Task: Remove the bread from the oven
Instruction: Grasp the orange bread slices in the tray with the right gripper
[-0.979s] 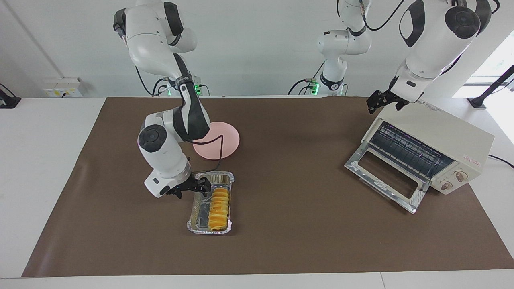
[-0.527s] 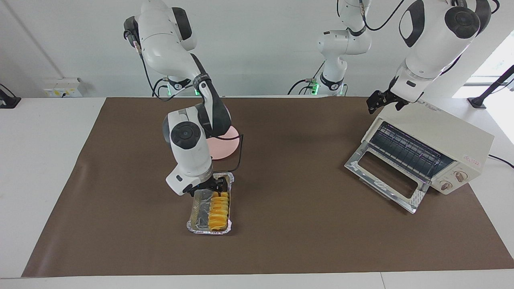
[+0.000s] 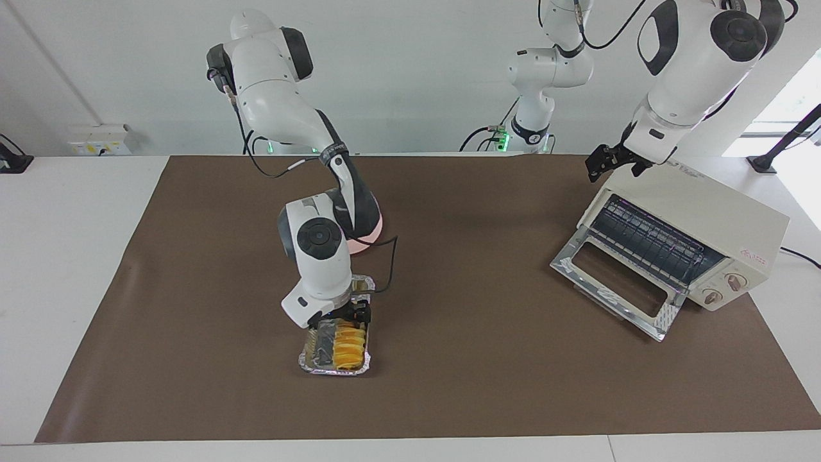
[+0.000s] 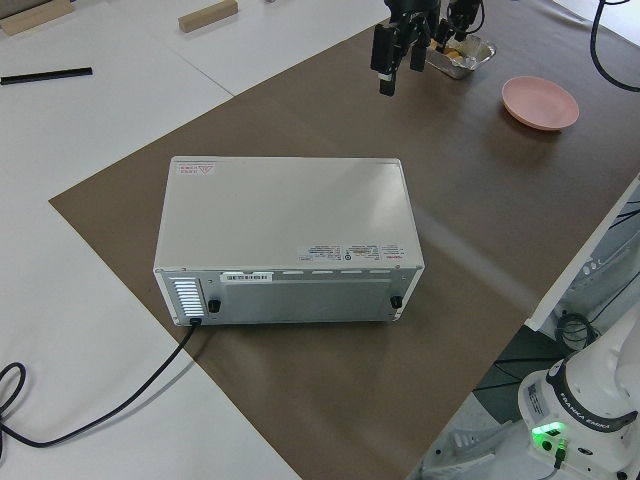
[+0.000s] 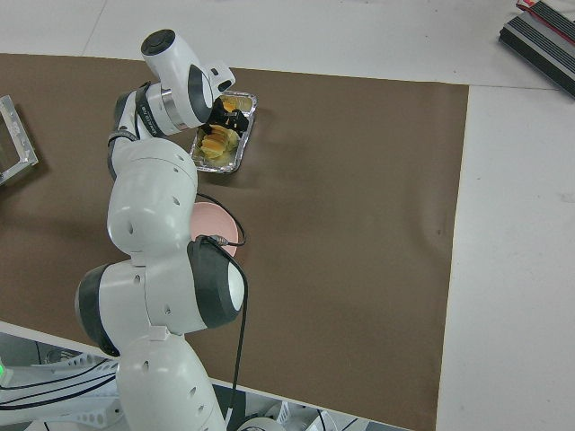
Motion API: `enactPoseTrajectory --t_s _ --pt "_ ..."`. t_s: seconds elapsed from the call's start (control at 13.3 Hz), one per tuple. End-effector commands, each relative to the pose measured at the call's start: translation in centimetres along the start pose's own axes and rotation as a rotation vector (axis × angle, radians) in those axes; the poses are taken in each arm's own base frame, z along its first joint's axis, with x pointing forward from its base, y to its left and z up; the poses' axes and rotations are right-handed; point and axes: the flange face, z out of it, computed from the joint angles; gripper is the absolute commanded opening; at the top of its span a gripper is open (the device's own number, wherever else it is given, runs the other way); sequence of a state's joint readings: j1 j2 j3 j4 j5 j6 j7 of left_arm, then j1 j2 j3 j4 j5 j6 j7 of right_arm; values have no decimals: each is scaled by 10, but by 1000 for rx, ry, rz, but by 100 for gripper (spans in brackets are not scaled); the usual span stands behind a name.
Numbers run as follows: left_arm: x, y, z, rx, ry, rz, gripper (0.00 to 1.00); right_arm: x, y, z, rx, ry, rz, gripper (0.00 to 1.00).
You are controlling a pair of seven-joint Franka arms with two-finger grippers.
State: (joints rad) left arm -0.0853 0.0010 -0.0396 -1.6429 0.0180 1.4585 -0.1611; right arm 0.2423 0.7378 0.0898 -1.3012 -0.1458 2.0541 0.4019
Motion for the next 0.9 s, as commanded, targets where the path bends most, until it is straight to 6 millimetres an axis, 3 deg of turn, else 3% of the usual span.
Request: enactPoseTrajectory --t_s 0.0,0.83 --pt "-2 1 -1 -16 5 9 100 7 0 5 -13 19 14 0" --pt "-2 0 -4 -17 9 9 100 11 13 -10 -7 12 38 0"
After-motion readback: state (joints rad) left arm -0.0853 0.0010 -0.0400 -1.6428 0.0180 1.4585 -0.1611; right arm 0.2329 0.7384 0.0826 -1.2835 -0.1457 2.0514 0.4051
